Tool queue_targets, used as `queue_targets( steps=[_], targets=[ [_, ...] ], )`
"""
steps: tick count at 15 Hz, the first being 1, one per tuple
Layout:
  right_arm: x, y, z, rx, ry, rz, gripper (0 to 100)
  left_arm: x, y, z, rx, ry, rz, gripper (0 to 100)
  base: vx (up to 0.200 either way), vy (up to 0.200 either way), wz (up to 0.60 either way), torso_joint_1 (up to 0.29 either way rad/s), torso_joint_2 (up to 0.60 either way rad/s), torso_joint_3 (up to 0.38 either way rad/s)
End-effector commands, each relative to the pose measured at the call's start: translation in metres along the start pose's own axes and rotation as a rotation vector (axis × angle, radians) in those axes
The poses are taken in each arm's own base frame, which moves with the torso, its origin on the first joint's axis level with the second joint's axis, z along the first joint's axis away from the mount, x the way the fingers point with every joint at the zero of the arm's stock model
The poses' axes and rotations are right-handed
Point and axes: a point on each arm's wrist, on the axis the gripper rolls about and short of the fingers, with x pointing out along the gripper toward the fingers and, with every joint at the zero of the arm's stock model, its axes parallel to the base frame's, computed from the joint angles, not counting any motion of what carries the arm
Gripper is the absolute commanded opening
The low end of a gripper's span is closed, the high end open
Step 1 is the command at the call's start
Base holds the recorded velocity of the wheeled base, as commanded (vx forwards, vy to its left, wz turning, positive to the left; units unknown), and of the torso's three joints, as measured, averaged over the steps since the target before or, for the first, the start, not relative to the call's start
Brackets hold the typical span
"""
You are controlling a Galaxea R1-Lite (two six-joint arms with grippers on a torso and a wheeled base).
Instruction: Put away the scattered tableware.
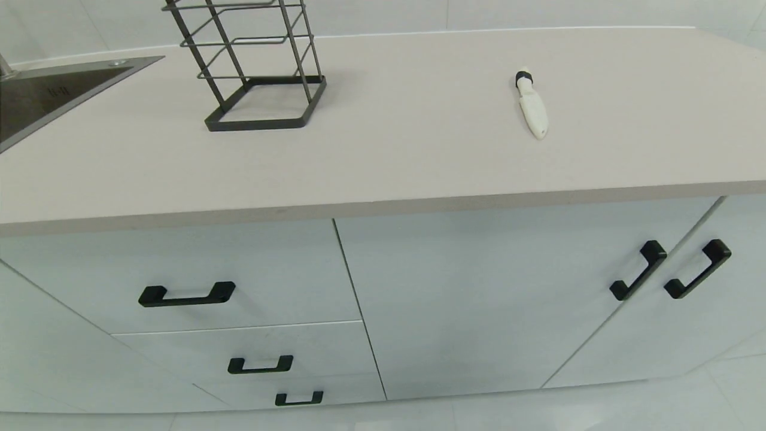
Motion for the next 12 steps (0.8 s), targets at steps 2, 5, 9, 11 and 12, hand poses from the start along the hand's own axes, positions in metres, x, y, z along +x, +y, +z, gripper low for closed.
queue_targets(
  steps=[2, 5, 9, 11, 12],
  targets=[
    [0.0001, 0.0000, 0.0000, -0.002, 0.002, 0.001, 100, 0.0001, 0.0000, 0.0002, 0.000, 0.001, 0.002, 100, 0.000, 0.000, 0.00, 0.225, -0.69, -0.227],
    [0.0001, 0.0000, 0.0000, 0.000, 0.002, 0.001, 100, 0.0001, 0.0000, 0.0002, -0.001, 0.001, 0.001, 100, 0.000, 0.000, 0.00, 0.199, -0.54, -0.183],
    [0.0001, 0.0000, 0.0000, -0.002, 0.002, 0.001, 100, 0.0001, 0.0000, 0.0000, 0.000, 0.002, 0.001, 100, 0.000, 0.000, 0.00, 0.168, -0.47, -0.214],
    [0.0001, 0.0000, 0.0000, -0.002, 0.002, 0.001, 100, 0.0001, 0.0000, 0.0002, 0.000, 0.001, 0.001, 100, 0.000, 0.000, 0.00, 0.215, -0.49, -0.210],
    [0.0000, 0.0000, 0.0004, -0.002, 0.000, 0.001, 100, 0.0001, 0.0000, 0.0000, -0.001, 0.002, 0.002, 100, 0.000, 0.000, 0.00, 0.452, -0.48, -0.222]
  ],
)
